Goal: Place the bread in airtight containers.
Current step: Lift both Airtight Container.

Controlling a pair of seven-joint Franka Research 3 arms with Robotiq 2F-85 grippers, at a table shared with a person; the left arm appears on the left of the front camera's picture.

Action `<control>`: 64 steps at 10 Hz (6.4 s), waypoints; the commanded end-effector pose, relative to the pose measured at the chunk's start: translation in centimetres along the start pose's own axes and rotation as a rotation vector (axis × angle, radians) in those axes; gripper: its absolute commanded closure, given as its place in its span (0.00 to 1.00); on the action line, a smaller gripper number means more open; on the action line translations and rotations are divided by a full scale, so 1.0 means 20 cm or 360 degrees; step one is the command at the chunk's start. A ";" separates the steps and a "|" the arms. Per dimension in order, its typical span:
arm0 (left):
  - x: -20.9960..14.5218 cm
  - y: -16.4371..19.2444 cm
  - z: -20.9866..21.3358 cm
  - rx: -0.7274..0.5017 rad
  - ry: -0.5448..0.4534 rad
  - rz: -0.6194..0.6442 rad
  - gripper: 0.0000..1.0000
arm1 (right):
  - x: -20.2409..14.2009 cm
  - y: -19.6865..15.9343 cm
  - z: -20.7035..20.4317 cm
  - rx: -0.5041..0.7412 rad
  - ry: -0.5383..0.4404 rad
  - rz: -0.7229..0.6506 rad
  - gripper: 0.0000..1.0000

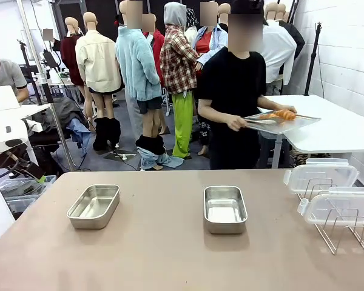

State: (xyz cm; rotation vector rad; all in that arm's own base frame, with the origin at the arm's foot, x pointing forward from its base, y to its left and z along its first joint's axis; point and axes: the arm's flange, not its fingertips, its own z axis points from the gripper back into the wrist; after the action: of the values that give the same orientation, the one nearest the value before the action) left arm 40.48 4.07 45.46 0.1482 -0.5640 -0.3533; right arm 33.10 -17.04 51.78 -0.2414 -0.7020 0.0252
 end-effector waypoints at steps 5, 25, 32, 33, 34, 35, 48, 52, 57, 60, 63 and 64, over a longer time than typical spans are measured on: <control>-0.01 0.01 0.00 -0.0001 0.0009 0.0004 0.00 | 0.00 0.01 -0.01 -0.0006 0.0019 -0.0026 0.00; -0.01 0.01 0.00 -0.0001 0.0009 0.0004 0.00 | 0.00 0.01 -0.01 -0.0006 0.0019 -0.0026 0.00; -0.01 0.01 0.00 -0.0001 0.0009 0.0004 0.00 | 0.00 0.01 -0.01 -0.0006 0.0019 -0.0026 0.00; -0.01 0.01 0.00 -0.0001 0.0009 0.0004 0.00 | 0.00 0.01 -0.01 -0.0006 0.0019 -0.0026 0.00; 0.00 0.00 0.00 0.0000 0.0001 0.0000 0.00 | 0.00 0.00 0.00 0.0002 0.0005 0.0000 0.00; 0.12 -0.09 0.10 0.0046 0.0064 -0.0014 0.00 | 0.18 0.15 0.08 0.0058 0.0001 0.0039 0.00; 0.32 -0.37 0.08 -0.0155 0.0495 0.0005 0.00 | 0.41 1.56 -0.05 0.0563 0.0478 0.0152 0.00; 0.36 -0.38 -0.14 -0.0169 0.0623 0.0072 0.00 | 0.45 1.64 -0.12 0.0553 0.0705 0.0219 0.00; 0.47 -0.34 -0.54 -0.0297 0.0724 0.0208 0.00 | 0.34 1.93 -0.53 0.0472 0.0769 0.0125 0.00; 0.47 -0.35 -0.74 -0.0298 0.0762 0.0236 0.00 | 0.22 2.04 -0.70 0.0554 0.0716 0.0158 0.00; 0.44 -0.34 -0.72 -0.0305 0.0784 0.0176 0.00 | 0.22 2.01 -0.72 0.0578 0.0778 0.0174 0.00; 0.44 -0.34 -0.78 -0.0291 0.0780 0.0197 0.00 | 0.22 2.04 -0.74 0.0546 0.0737 0.0202 0.00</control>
State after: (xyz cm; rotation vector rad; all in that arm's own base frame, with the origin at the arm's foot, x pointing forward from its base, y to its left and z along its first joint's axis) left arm 53.43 -4.93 36.16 0.0157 -0.0496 -0.2508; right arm 47.90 19.33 35.26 0.0597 -0.1932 0.1956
